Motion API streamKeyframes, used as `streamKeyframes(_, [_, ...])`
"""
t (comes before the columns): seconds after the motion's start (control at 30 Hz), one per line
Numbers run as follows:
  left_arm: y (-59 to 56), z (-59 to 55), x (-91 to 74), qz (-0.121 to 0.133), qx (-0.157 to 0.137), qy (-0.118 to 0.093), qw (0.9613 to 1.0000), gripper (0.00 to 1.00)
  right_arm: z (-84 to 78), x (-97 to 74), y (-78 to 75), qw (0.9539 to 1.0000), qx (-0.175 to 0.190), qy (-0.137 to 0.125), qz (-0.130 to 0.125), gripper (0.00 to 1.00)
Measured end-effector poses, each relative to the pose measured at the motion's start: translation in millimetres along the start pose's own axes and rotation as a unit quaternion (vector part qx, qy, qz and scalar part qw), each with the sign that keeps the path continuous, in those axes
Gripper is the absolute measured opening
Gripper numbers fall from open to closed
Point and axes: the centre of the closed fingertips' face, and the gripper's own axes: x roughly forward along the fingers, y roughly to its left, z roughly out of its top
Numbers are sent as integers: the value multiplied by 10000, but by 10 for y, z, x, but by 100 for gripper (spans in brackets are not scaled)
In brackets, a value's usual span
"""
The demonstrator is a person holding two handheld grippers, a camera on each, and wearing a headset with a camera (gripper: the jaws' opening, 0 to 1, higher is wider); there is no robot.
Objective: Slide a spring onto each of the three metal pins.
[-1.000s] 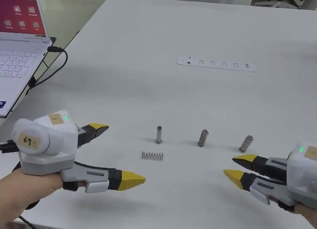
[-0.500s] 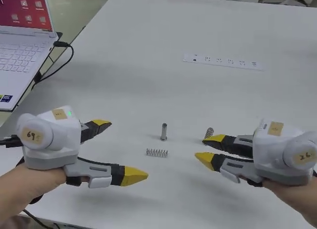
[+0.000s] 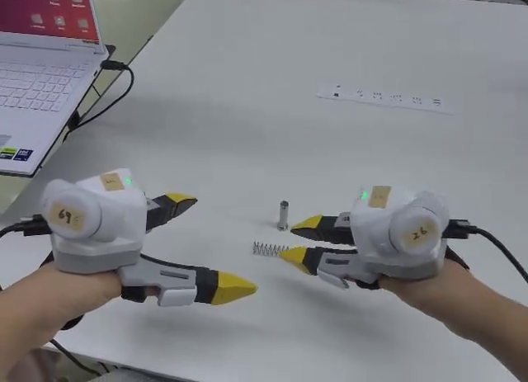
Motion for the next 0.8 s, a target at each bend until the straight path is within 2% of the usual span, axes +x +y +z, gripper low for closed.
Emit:
streamKeyframes(0.07, [-1, -5, -6, 1, -3, 1, 10000, 95, -12, 44, -8, 10000, -22, 35, 4, 17])
streamKeyframes(0.27, [9, -32, -12, -5, -22, 24, 10000, 95, -169, 208, -58, 9992, 161, 378, 7, 16])
streamKeyframes(0.4, [7, -23, -9, -16, -17, 20, 10000, 95, -253, 302, -87, 9986, 222, 487, -14, 16])
streamKeyframes(0.57, [6, -13, -16, -12, -12, 10, 10000, 95, -365, 362, -76, 9976, 173, 672, -13, 14])
streamKeyframes(0.7, [14, -34, -25, -13, -15, 41, 10000, 95, -410, 371, -89, 9970, 210, 742, -79, 11])
streamKeyframes(0.73, [12, -36, -28, -14, -22, 43, 10000, 95, -375, 380, -90, 9975, 341, 608, -108, 11])
streamKeyframes(0.77, [9, -39, -29, -18, -26, 46, 10000, 94, -406, 362, -84, 9967, 361, 720, -82, 10])
streamKeyframes(0.8, [7, -45, -30, -20, -22, 57, 10000, 95, -397, 363, -71, 9968, 435, 677, -43, 9])
